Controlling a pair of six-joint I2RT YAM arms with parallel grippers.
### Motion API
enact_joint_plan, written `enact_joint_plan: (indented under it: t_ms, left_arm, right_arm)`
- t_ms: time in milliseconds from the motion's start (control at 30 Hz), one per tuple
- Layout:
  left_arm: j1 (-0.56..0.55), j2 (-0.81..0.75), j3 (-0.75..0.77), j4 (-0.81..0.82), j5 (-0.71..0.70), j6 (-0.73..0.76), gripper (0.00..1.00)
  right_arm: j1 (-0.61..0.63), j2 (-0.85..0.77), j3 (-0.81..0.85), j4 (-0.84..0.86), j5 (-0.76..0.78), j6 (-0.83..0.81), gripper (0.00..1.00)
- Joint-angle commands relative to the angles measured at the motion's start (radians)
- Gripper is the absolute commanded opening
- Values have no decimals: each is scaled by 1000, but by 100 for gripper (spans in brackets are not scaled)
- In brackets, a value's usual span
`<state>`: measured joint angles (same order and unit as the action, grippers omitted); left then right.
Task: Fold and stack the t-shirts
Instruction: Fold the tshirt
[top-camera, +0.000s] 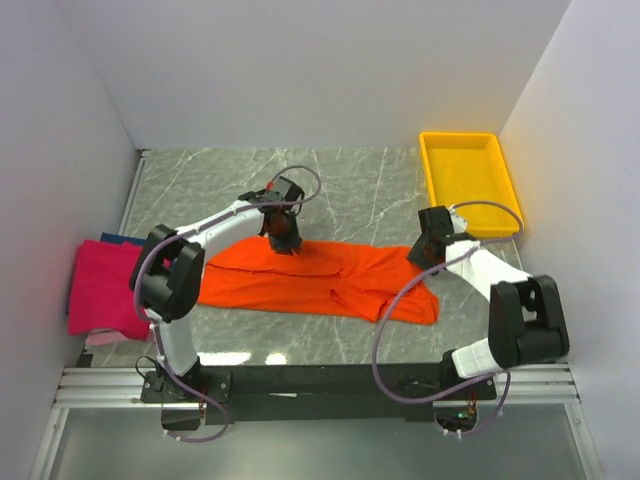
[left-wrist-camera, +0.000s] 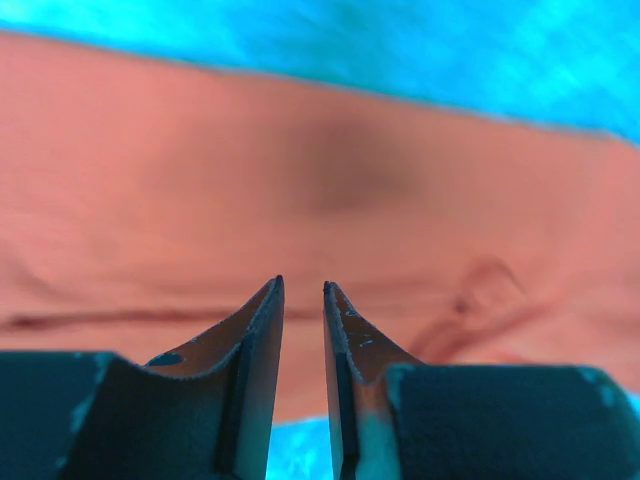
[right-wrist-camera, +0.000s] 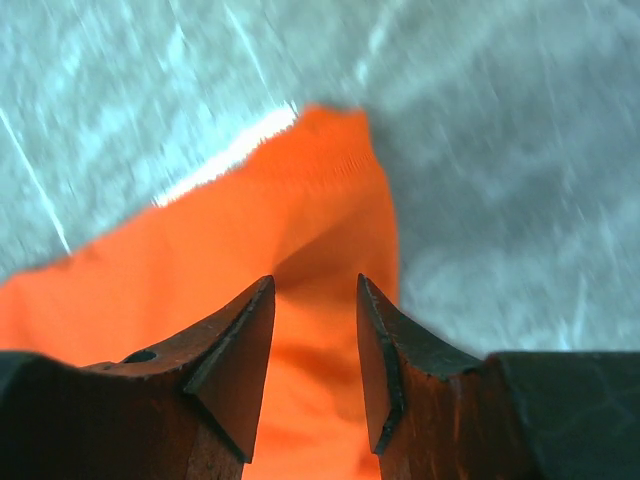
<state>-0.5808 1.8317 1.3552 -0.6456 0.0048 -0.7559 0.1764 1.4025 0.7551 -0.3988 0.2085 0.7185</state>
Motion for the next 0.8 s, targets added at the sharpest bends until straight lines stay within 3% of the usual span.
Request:
enact_joint_plan:
  t_ms: [0,267,533,767]
  left_arm:
    - [50,47,38,-29,-42,-19,28]
    - [163,146,-16,-6,-14,-42,28]
    - [279,104,-162,55,32,-59,28]
    - [314,8,-274,100,73,-108,29]
  right_arm:
    - [-38,75,88,46,-30,-44,45]
    - [-61,272,226,19,-26,-74,45]
    - [-68,355,345,-29,-8,-111,43]
    - [-64,481,623,-110,-61,-175,44]
